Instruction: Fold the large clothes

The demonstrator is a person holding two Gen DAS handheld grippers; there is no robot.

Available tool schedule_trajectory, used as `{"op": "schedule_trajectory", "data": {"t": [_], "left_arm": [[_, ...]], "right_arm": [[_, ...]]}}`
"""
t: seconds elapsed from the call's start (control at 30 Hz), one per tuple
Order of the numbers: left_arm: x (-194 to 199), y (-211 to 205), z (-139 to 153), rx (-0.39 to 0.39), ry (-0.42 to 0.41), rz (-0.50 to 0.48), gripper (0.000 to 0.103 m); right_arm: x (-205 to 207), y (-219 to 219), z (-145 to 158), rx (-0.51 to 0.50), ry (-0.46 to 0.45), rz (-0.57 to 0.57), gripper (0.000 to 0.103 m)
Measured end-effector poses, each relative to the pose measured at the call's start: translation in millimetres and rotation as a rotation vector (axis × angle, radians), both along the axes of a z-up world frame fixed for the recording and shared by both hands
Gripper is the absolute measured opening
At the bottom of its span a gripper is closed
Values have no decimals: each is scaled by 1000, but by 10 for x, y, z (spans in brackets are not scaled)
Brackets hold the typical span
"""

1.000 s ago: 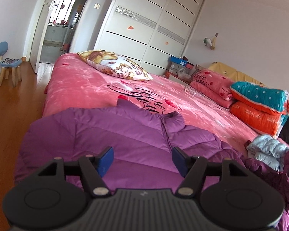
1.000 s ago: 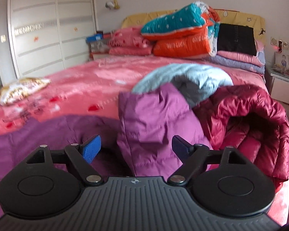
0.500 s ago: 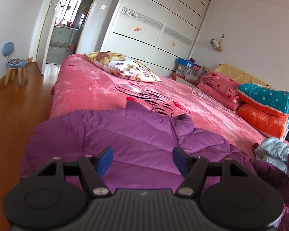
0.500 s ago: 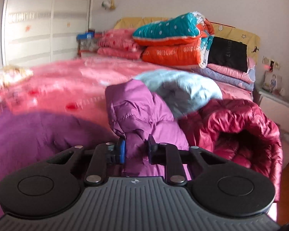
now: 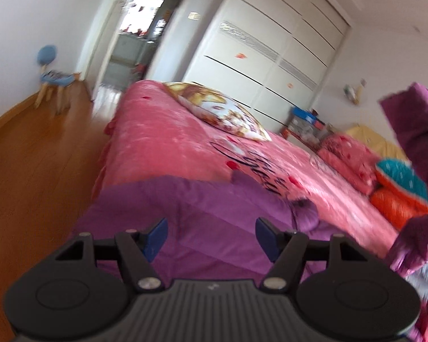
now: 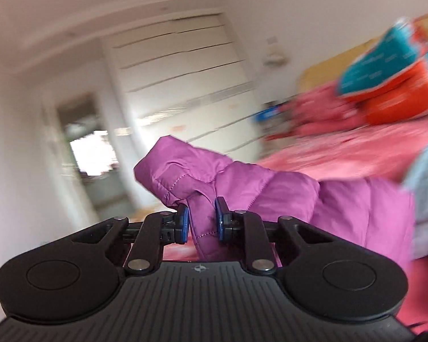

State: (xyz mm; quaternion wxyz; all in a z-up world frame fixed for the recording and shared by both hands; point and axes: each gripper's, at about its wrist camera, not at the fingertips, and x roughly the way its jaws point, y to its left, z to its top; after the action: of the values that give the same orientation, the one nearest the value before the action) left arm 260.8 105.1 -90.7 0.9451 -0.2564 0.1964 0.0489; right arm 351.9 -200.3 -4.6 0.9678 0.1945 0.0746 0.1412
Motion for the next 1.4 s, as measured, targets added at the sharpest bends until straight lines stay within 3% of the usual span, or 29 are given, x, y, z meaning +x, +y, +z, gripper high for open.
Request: {"op": "schedule_trajectory", "data": {"t": [0.17,0.3,0.4,0.5,0.63,0.73,0.8,0.87,0.9,1.07,1.17,1.3,1.4], "left_arm": [[-33,328,-54,-146,-7,92,68],[-145,553,-50,-202,-59,215,68],[-224,632,4,-191,-111,266,68],[-227,628,53,-178,-141,250,68],[-174,538,107,-153,-168,191,68],[-171,421,201,-103,-226,128,70],[-173,325,254,-58,-250,85,73],[-159,251,266,-45,-262,36,73],[-155,220,265,-47,-268,9,73],[-79,39,276,-4,-265,-84,75],[-27,-66,224,33,-222,-114,76],[109,-103,123,32,-101,-129,76],[228,-95,-2,56,18,-80,73]], "right_arm": [[196,511,-411,91,111,260,22],[265,747,-984,91,259,342,22],[320,853,-1459,84,405,385,22],[267,929,-1776,51,475,422,22],[205,918,-1788,38,475,440,24],[136,1067,-1695,-34,468,447,34],[77,1040,-1625,-61,461,441,54],[66,893,-1594,-51,443,431,96],[44,823,-1552,-41,423,426,103],[-247,381,-1354,-36,384,333,103],[-310,-22,-1308,-23,402,216,103],[-183,-682,-1455,153,468,44,103],[-17,-1052,-1690,335,500,-25,103]]}}
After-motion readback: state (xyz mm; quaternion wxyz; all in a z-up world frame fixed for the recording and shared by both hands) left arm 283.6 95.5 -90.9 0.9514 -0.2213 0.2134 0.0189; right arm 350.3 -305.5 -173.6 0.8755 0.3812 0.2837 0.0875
